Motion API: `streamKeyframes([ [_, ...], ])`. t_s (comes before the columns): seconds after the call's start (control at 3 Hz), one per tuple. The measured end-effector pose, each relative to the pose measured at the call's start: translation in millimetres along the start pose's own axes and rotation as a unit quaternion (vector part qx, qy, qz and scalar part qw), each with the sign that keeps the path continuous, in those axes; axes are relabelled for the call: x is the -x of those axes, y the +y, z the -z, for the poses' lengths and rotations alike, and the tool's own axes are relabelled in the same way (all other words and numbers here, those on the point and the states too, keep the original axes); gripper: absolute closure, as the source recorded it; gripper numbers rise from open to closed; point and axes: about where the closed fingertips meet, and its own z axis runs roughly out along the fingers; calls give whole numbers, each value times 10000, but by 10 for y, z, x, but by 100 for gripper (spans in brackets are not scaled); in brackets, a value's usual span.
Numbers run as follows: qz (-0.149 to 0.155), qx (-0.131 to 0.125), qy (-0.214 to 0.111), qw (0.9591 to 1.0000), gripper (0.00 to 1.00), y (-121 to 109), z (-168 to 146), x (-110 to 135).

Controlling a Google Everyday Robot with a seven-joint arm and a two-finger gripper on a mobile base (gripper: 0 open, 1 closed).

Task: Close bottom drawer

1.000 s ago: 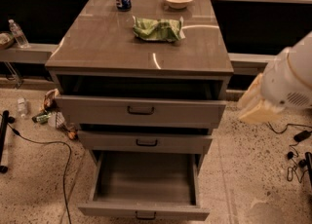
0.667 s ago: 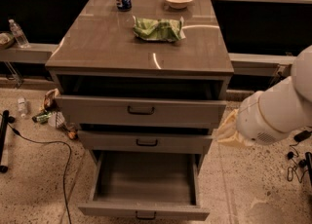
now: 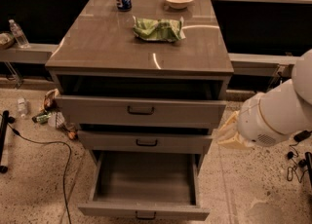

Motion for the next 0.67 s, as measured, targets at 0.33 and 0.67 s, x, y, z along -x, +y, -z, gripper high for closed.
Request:
streamKeyframes([
  [0.33, -29, 189, -194, 9996, 100, 169, -347, -12],
  [0.67, 373, 720, -715, 9941, 100, 887, -1452, -53],
])
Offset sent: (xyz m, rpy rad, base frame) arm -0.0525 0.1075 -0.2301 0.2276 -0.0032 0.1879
